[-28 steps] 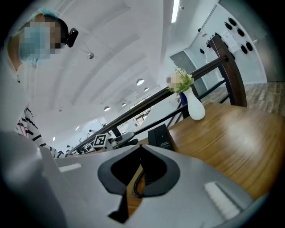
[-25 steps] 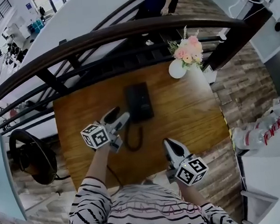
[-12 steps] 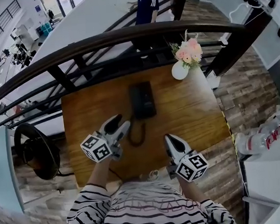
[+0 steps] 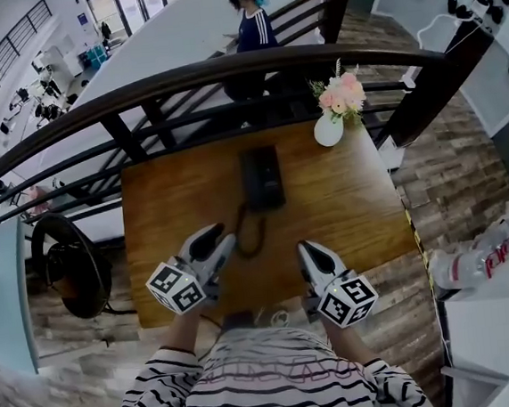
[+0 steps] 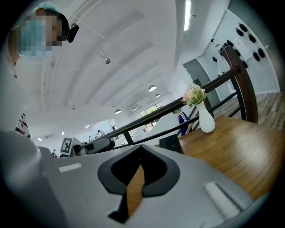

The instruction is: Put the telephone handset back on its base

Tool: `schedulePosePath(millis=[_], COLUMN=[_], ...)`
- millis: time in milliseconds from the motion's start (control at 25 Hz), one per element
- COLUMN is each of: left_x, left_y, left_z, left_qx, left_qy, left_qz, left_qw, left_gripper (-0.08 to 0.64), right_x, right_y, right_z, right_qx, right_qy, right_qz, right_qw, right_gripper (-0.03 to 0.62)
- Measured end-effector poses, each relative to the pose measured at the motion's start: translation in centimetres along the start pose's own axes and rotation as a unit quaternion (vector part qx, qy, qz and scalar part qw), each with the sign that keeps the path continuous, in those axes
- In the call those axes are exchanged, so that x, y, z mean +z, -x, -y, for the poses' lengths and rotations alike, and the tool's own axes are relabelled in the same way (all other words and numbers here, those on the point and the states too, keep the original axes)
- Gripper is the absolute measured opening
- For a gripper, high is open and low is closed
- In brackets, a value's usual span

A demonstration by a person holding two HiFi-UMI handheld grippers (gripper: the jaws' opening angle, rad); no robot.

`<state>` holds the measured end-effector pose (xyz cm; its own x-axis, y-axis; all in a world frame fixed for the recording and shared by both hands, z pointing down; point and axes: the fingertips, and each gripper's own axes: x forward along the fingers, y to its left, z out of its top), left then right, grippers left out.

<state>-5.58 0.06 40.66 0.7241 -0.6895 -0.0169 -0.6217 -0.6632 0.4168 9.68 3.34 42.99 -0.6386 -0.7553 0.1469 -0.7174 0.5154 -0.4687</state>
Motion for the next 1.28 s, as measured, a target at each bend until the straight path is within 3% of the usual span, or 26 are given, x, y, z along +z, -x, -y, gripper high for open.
schedulePosePath(millis=[520, 760, 1280], left_x=[-0.1, -0.8, -2.4], left_y=[3.6, 4.3, 4.6], left_z=[5.7, 6.8, 8.1], left_qx=[0.047, 0.059, 0.063], left_qy=[-0.099, -0.090, -0.076], left_qz=[0.018, 0.016, 0.005], left_qw=[0.9938, 0.9941, 0.9952], left_gripper=[0.052, 0.005, 0.003], right_x=[-0.5, -0.5, -1.5], right_y=[3.1, 4.1, 4.4], right_z=[-0.8, -0.9, -1.1], right_qx=[0.016, 0.017, 0.019], right_qy=[0.007, 0.010, 0.032], right_qz=[-0.003, -0.005, -0.032], right_qw=[1.000, 1.000, 0.999], right_gripper=[0.000, 0.000, 0.000])
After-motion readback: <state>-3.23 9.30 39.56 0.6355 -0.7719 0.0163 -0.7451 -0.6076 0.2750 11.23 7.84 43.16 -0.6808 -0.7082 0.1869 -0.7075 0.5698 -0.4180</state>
